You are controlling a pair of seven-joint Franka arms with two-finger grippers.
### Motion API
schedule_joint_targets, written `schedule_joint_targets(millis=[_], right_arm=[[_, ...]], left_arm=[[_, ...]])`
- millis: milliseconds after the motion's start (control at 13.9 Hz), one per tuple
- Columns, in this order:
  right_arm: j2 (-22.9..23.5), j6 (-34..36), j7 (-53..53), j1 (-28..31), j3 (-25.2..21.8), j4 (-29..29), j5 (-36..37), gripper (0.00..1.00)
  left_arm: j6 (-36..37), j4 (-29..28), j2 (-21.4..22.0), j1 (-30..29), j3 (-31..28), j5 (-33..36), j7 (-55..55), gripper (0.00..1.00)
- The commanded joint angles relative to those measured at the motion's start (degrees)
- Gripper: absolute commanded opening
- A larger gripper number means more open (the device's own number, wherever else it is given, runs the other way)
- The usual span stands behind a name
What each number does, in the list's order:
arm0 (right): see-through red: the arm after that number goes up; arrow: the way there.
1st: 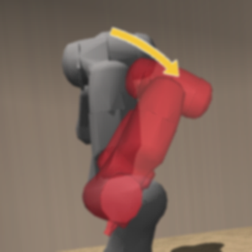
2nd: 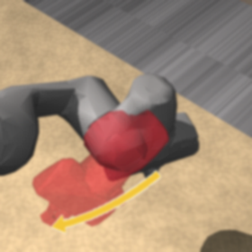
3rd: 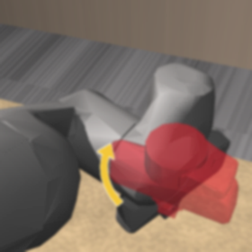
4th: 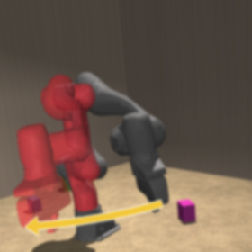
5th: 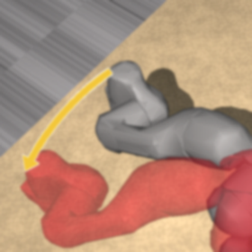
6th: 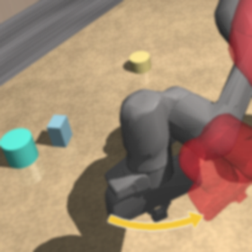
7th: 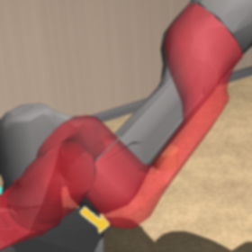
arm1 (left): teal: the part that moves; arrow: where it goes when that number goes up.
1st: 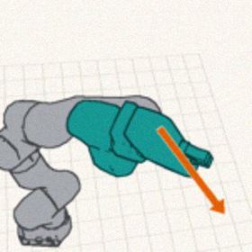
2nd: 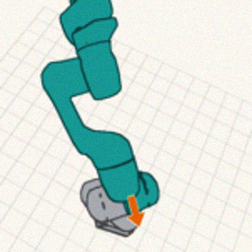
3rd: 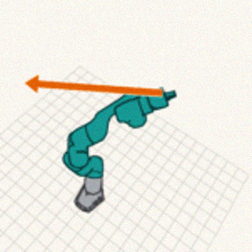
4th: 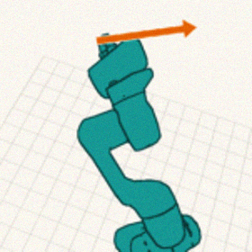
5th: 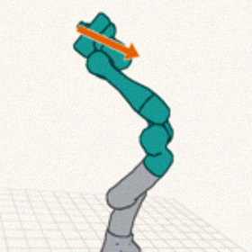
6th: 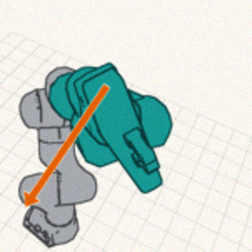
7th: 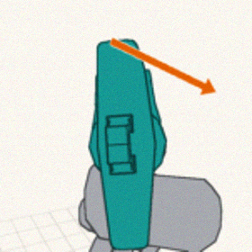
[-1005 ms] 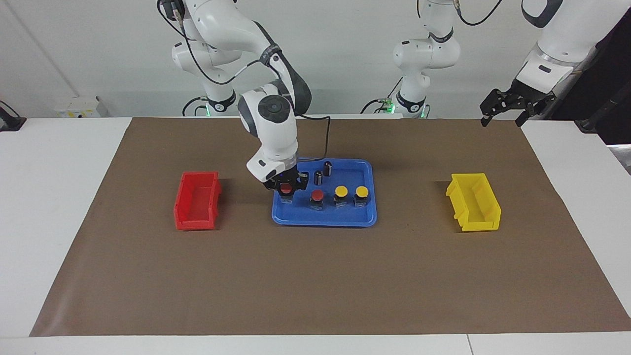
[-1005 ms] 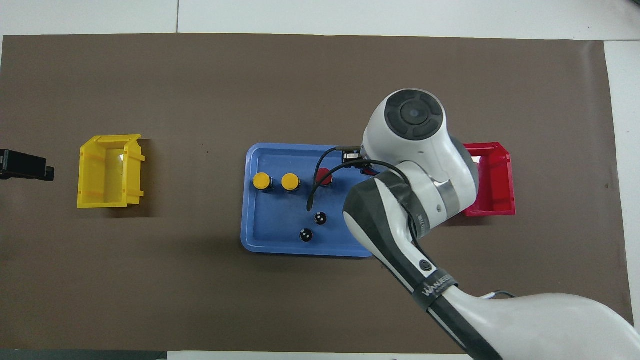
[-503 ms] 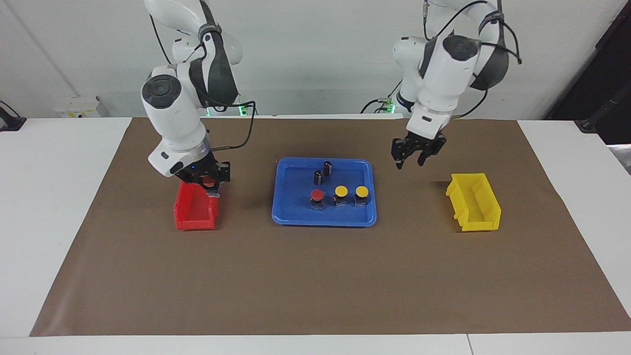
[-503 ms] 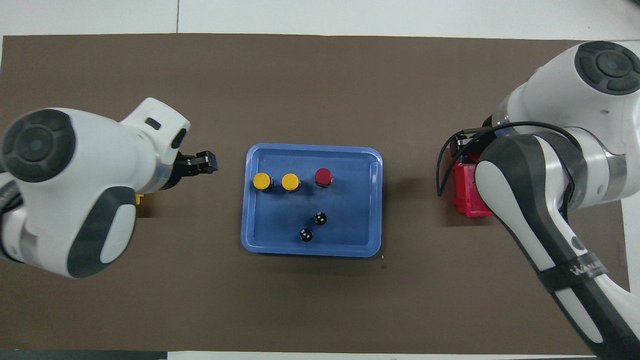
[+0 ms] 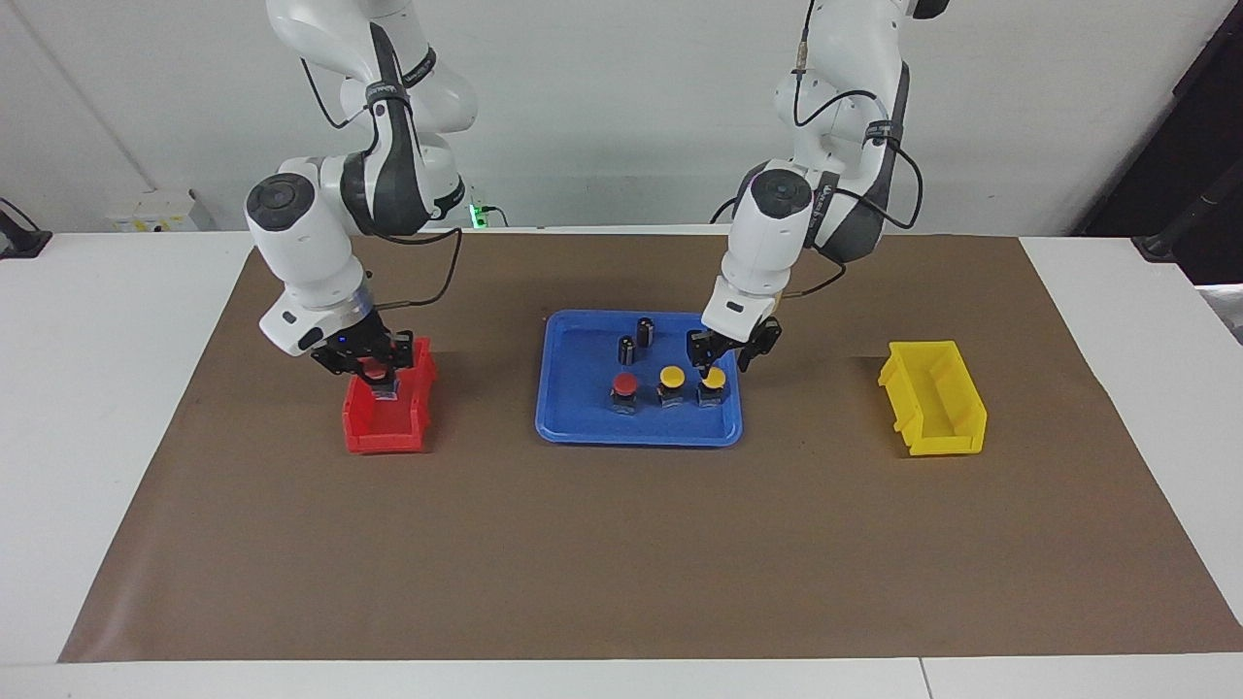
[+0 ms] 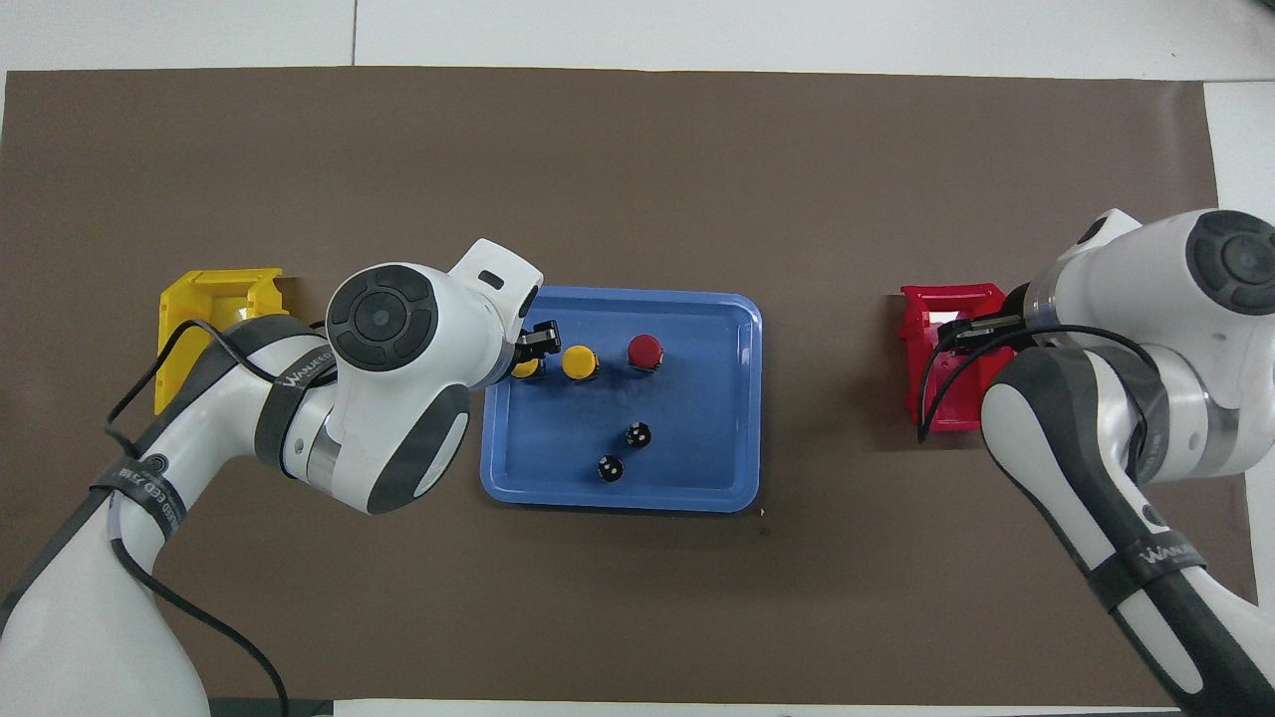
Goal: Sort red and yellow buttons by color
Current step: 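Grasp a yellow button with the left gripper while the right gripper releases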
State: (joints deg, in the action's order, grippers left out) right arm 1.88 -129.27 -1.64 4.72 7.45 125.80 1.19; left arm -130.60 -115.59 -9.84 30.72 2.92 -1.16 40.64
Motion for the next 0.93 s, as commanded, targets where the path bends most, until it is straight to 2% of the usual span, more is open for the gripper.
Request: schedule_joint_targets(millis=[0, 359, 431, 503, 574, 718, 862], right_arm=[[-2.9, -5.5, -1.1, 0.6, 0.5, 6.3, -0.6, 0.28], [-3.0, -9.6, -4.5, 3.1, 0.5, 9.9, -0.6, 0.29], [-3.1, -9.6, -4.8, 3.4, 0.5, 10.1, -0.7, 0.32], [-3.1, -9.6, -4.8, 3.4, 0.5, 10.2, -0.6, 0.32], [-3.1, -9.6, -4.7, 3.4, 0.5, 10.2, -0.7, 0.33], [-3.1, -9.6, -4.6, 3.3, 0.5, 10.2, -0.7, 0.35], [-3.1, -9.6, -4.6, 3.1, 0.5, 10.2, -0.7, 0.39]], left_arm=[[-1.1, -0.3, 0.0, 1.5, -1.0, 0.5, 1.2, 0.68], [-1.8, -0.8, -1.7, 2.1, -1.1, 0.5, 1.7, 0.68], [-1.7, -0.9, -1.7, 2.1, -1.1, 0.5, 1.8, 0.54], [-1.6, -0.9, -1.7, 2.1, -1.1, 0.5, 2.2, 0.13], [-1.7, -0.8, -1.7, 2.0, -1.1, 0.5, 2.5, 0.02], [2.2, 2.1, -1.1, 1.6, -1.1, 0.5, 2.5, 0.01], [15.7, 9.1, 1.8, 0.0, -1.9, 0.5, 1.2, 0.01]])
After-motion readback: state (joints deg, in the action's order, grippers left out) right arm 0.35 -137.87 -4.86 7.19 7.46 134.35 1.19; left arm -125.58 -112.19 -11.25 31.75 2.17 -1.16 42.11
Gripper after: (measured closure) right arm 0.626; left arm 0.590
